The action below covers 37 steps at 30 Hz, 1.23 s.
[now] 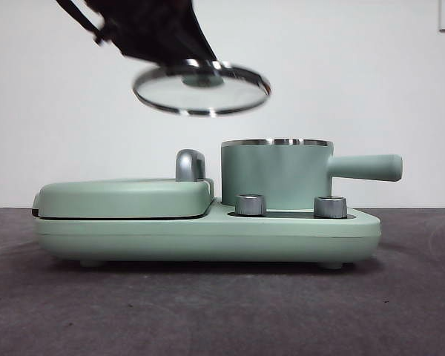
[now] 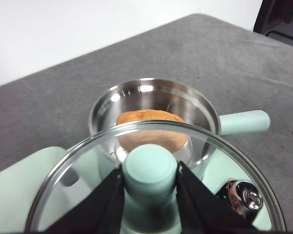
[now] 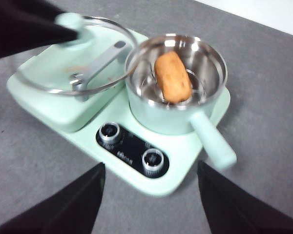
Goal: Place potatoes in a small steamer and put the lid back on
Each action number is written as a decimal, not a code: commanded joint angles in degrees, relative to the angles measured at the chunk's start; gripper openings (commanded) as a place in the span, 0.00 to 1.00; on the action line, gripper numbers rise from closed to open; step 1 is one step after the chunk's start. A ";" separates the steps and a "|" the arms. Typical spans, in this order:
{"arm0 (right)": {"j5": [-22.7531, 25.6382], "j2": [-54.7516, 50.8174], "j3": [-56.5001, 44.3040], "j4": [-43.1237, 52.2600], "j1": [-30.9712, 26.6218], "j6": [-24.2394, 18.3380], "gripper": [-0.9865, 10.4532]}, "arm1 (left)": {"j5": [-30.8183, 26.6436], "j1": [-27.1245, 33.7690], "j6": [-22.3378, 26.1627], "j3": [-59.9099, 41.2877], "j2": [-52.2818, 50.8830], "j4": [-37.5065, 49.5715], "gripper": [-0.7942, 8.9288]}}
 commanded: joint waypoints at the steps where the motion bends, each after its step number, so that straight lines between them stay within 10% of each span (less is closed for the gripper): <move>1: 1.44 -5.07 -1.20 -1.84 0.33 1.79 0.34 | 0.09 -0.76 -0.61 4.57 4.11 4.00 0.09; 17: 4.04 -15.82 -1.88 -13.33 0.33 3.74 0.34 | 0.13 -2.38 1.79 25.29 24.98 5.33 0.09; 37: 4.04 -15.87 -1.88 -14.56 0.33 3.41 0.34 | 0.15 -3.06 5.33 26.49 29.66 6.91 0.09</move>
